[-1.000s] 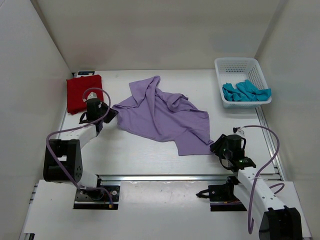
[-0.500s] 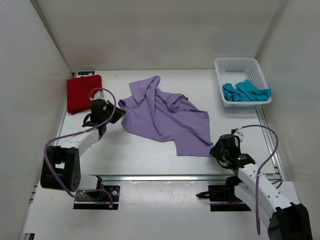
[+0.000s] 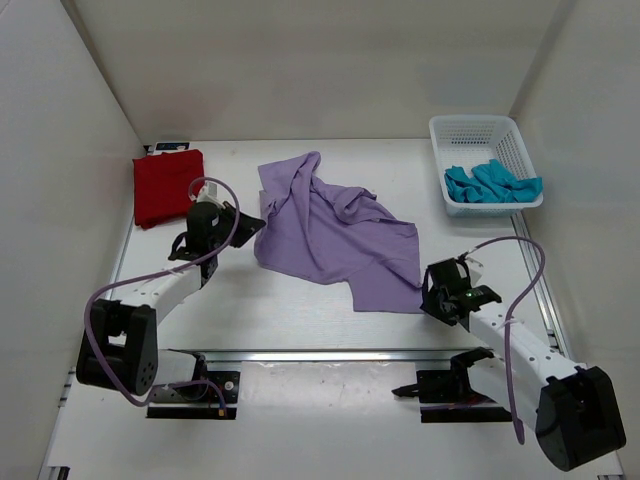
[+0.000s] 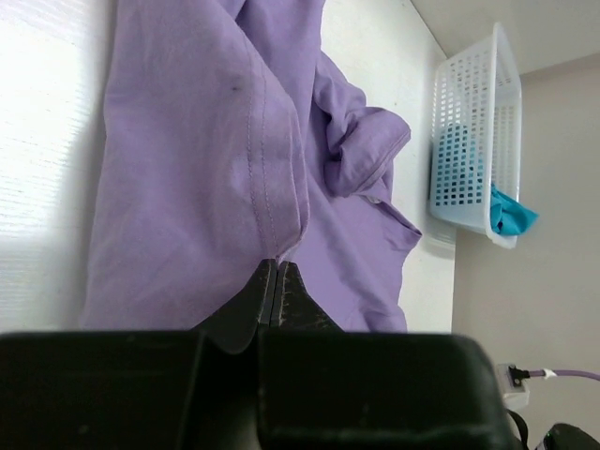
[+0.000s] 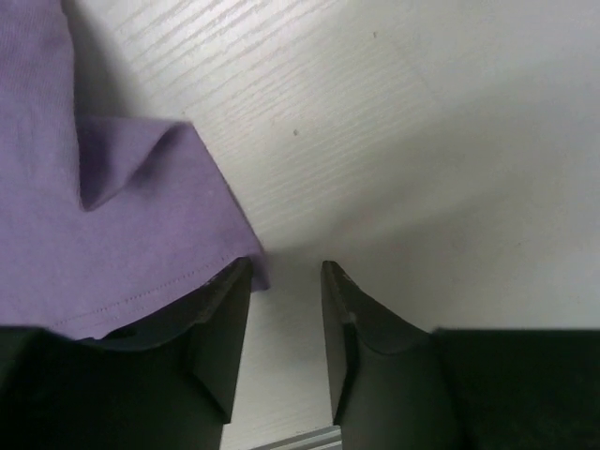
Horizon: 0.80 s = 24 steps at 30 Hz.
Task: Fold and stack the t-shirts
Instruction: Flatten out the tshirt
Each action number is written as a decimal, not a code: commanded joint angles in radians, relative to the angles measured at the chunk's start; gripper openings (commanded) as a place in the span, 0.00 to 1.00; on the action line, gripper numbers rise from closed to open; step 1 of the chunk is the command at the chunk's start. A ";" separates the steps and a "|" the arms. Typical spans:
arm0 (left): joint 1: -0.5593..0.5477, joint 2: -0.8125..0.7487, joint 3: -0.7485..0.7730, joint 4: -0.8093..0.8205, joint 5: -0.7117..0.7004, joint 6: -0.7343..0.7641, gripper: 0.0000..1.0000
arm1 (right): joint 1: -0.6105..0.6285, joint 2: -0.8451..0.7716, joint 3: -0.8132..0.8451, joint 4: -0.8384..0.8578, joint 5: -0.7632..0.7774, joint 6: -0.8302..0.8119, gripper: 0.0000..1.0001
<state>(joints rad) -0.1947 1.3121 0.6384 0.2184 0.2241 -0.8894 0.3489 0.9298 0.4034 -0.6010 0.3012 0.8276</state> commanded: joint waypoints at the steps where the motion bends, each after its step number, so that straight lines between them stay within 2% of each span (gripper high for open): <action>1: 0.012 -0.001 -0.009 0.056 0.050 -0.034 0.00 | -0.060 0.014 -0.029 -0.007 -0.060 -0.037 0.33; 5: 0.011 0.001 -0.014 0.052 0.037 -0.029 0.00 | -0.122 -0.008 -0.069 0.062 -0.152 -0.065 0.26; 9: 0.023 -0.014 -0.028 0.042 0.015 -0.020 0.00 | -0.151 -0.037 -0.103 0.105 -0.227 -0.077 0.33; 13: 0.015 -0.031 -0.026 0.036 0.001 -0.008 0.00 | -0.130 -0.037 -0.113 0.105 -0.228 -0.065 0.35; 21: 0.034 -0.030 -0.029 0.050 0.020 -0.023 0.00 | -0.082 -0.032 -0.095 0.066 -0.200 -0.045 0.22; 24: 0.032 -0.021 -0.036 0.061 0.027 -0.029 0.00 | -0.091 -0.011 -0.083 0.064 -0.215 -0.045 0.08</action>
<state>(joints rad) -0.1673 1.3182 0.6136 0.2462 0.2405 -0.9119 0.2554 0.8871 0.3351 -0.4545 0.0978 0.7708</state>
